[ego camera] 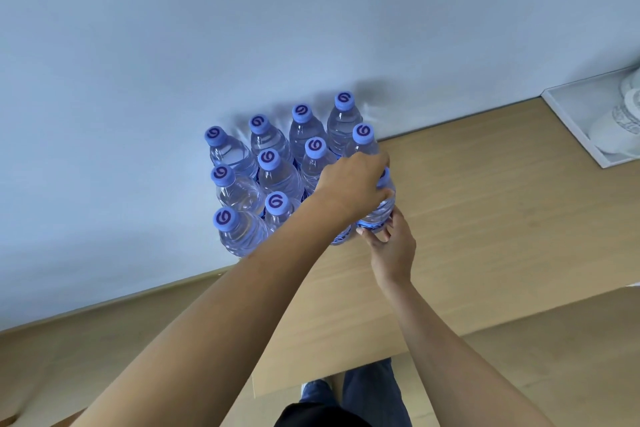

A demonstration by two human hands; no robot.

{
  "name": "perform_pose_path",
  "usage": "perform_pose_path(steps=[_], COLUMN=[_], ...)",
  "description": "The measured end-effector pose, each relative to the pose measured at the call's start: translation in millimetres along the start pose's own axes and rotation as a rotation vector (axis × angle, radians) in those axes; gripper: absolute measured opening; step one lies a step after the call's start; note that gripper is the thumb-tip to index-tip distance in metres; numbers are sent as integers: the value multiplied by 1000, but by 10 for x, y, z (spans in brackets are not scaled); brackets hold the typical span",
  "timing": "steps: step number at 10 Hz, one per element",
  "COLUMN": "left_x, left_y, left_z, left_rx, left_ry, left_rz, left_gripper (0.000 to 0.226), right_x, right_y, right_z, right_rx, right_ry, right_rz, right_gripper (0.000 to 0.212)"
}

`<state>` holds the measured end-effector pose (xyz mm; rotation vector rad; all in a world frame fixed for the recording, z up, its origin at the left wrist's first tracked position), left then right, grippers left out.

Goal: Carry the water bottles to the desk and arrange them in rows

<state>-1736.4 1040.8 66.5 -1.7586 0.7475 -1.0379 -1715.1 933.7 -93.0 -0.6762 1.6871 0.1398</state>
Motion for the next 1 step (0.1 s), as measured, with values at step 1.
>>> perform_pose_path(steps=[1], left_x=[-45], left_y=[-28], left_z=[-91], left_rx=[105], left_ry=[33], left_rz=[-69], left_gripper=[41], right_x=[-27], right_y=[-31], right_z=[31], right_rx=[-46], right_ry=[3], right_rz=[-83], right_gripper=[69])
Point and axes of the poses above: each hand's wrist, its own z-axis towards the middle knuckle, its own y-axis out of the palm, x = y × z, the point moved 1 cm from there along z, towards the middle knuckle, and after that the axes turned 4 degrees about y, right-handed, at the moved point
